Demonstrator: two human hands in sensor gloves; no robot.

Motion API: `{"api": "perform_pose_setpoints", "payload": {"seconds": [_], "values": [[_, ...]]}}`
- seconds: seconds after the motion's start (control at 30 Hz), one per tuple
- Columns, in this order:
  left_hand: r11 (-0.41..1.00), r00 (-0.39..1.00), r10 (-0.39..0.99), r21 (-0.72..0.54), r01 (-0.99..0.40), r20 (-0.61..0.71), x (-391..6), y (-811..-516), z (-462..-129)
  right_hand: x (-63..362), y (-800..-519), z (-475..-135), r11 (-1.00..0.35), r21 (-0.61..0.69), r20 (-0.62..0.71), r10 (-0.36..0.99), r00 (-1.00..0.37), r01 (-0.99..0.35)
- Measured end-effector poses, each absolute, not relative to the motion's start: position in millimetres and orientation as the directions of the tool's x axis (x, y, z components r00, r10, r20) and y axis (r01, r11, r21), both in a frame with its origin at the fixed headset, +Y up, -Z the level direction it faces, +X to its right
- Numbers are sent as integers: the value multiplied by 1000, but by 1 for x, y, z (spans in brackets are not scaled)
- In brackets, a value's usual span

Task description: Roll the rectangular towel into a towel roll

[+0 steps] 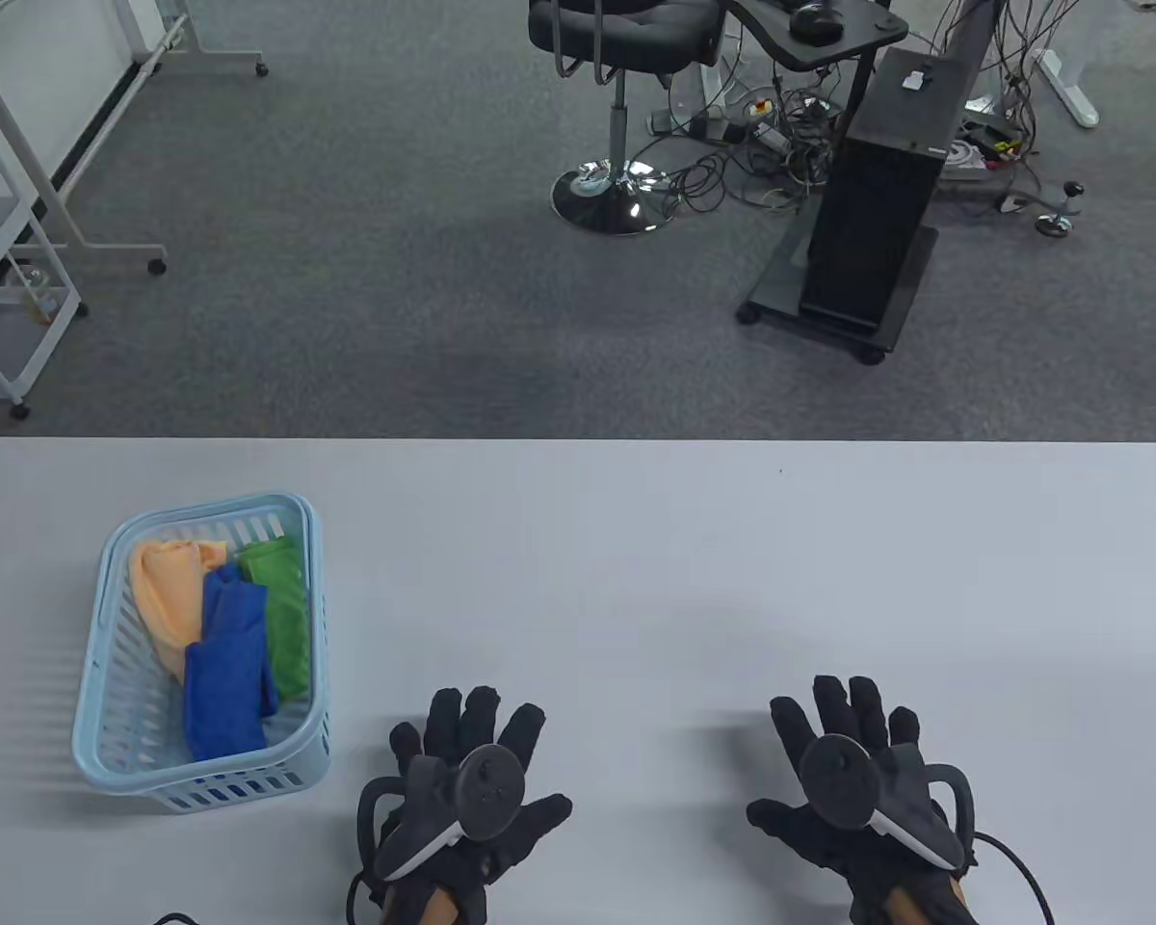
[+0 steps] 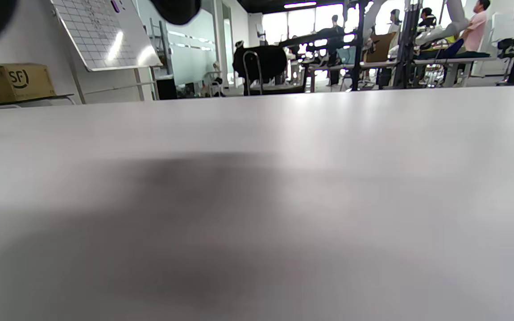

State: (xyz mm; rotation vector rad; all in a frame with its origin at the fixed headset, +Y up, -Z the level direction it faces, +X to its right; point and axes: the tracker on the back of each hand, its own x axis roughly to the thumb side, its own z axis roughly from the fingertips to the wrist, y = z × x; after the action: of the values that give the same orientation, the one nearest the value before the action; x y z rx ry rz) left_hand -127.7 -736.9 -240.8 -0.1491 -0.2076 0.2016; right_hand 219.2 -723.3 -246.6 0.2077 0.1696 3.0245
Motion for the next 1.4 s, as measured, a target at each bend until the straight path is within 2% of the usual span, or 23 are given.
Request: {"api": "perform_pose_setpoints", "payload": {"seconds": [1.13, 1.4], "values": [[966, 960, 201, -203, -160, 198, -123, -740, -243, 222, -729, -249, -978, 157, 119, 157, -980, -138], [957, 937, 265, -182, -226, 229, -121, -740, -242, 222, -731, -249, -974, 181, 105, 154, -982, -134]]}}
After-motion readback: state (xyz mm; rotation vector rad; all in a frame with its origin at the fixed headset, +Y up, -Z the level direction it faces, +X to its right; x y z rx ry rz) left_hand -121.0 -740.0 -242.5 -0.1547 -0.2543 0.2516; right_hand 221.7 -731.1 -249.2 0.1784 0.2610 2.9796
